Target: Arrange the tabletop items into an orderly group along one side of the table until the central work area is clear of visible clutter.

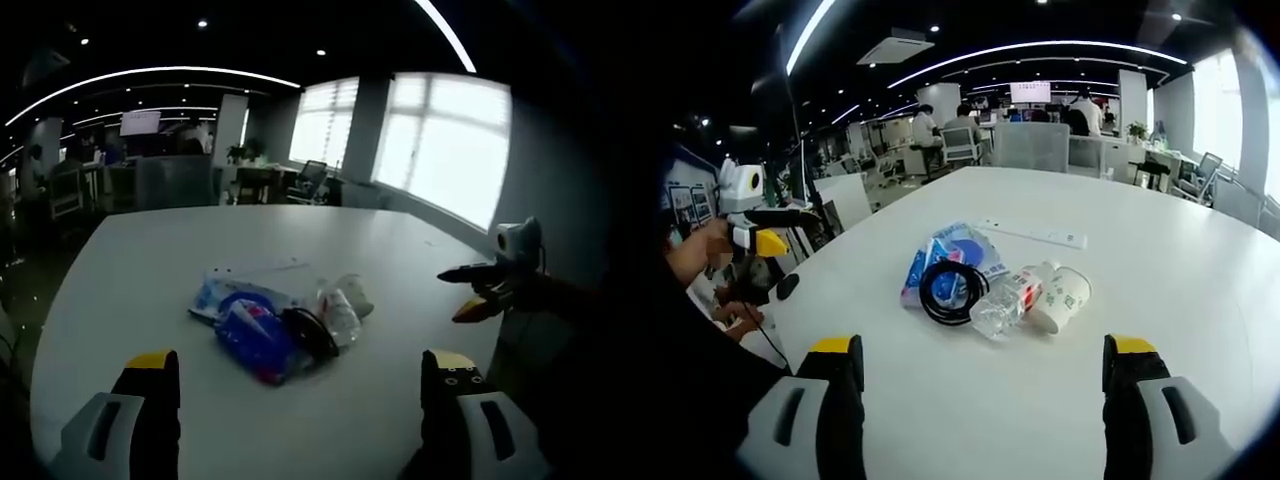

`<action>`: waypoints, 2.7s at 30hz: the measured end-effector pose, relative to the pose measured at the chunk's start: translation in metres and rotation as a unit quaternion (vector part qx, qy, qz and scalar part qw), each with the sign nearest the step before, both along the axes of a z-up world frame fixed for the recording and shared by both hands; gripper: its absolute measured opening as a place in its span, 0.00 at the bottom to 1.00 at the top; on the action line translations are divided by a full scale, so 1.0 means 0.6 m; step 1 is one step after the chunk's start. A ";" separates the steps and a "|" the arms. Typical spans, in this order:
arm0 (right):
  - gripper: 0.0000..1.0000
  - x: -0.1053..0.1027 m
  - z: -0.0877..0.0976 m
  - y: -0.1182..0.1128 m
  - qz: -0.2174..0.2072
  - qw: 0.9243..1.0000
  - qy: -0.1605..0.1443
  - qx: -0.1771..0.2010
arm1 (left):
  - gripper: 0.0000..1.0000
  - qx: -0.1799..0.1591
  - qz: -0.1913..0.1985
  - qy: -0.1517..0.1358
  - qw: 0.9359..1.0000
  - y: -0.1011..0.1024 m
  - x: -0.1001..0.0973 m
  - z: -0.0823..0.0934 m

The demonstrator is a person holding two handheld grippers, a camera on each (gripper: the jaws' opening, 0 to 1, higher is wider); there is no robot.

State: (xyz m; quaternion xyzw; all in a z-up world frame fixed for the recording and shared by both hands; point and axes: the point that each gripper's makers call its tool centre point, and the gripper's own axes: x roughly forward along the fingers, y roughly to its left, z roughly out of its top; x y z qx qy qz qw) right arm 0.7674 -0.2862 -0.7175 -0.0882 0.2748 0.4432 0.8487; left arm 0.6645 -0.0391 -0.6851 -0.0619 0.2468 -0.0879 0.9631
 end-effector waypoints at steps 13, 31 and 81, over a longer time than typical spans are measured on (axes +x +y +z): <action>0.89 0.006 0.001 0.023 0.022 1.000 -0.003 0.003 | 0.99 0.001 -0.005 -0.002 1.000 -0.001 -0.003 0.001; 0.75 0.003 -0.016 0.087 0.092 0.996 -0.002 0.002 | 0.99 0.005 0.002 -0.001 1.000 -0.002 -0.014 -0.002; 0.52 0.031 -0.091 0.229 0.156 0.987 0.039 -0.005 | 0.99 0.012 0.001 -0.016 1.000 0.006 -0.010 0.022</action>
